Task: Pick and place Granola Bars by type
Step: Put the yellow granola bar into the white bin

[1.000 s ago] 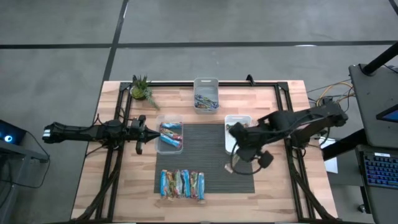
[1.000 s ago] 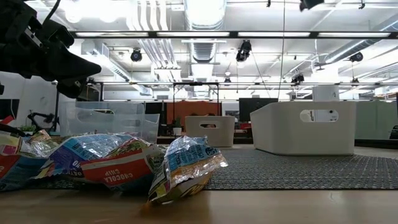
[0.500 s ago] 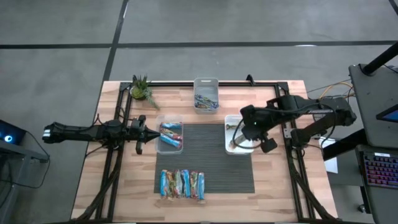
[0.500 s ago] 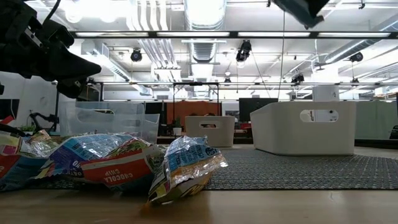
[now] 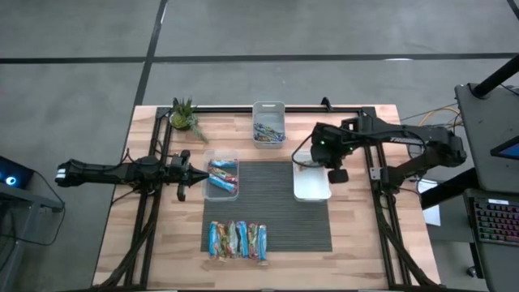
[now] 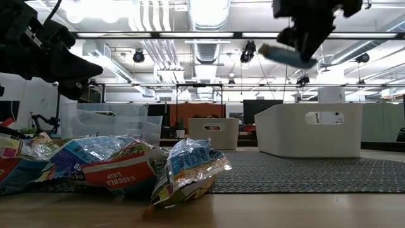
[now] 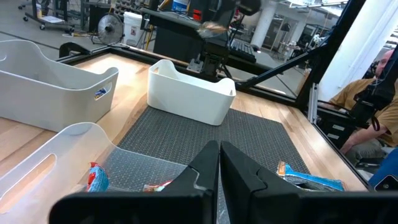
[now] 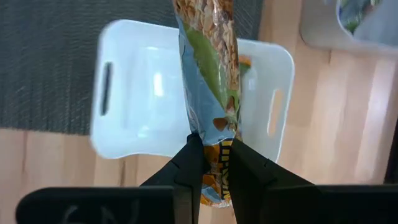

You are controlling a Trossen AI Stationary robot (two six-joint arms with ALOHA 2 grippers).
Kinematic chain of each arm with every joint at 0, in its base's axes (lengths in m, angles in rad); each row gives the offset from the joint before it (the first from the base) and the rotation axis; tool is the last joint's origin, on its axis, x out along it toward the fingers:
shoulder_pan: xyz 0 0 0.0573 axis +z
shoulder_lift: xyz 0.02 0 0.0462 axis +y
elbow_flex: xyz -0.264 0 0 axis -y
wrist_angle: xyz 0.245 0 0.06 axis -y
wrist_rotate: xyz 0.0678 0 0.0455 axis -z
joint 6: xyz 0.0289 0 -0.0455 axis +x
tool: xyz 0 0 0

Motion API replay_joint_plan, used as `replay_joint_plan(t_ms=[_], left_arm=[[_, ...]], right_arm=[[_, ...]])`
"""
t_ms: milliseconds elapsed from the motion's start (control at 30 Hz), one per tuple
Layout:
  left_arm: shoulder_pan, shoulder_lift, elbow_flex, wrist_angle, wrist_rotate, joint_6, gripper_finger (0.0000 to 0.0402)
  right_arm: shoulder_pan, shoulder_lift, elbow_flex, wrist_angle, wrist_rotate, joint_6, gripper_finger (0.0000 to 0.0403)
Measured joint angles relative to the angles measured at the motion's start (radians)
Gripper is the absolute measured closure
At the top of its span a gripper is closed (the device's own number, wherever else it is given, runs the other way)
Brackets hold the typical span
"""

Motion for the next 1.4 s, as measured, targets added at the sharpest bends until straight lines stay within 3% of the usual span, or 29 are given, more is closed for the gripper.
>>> replay_joint_plan(t_ms=[533,1400], left_arm=[[0.0,0.0,0.0,0.0,0.0,0.0,0.0402],[0.0,0.0,0.0,0.0,0.0,0.0,0.0402]], right_arm=[[-0.087,0.002,-0.204,0.161,-0.01,0.203,0.0351],[-0.085,0.005,-0.419,0.34,-0.009,0.173,0.0352]])
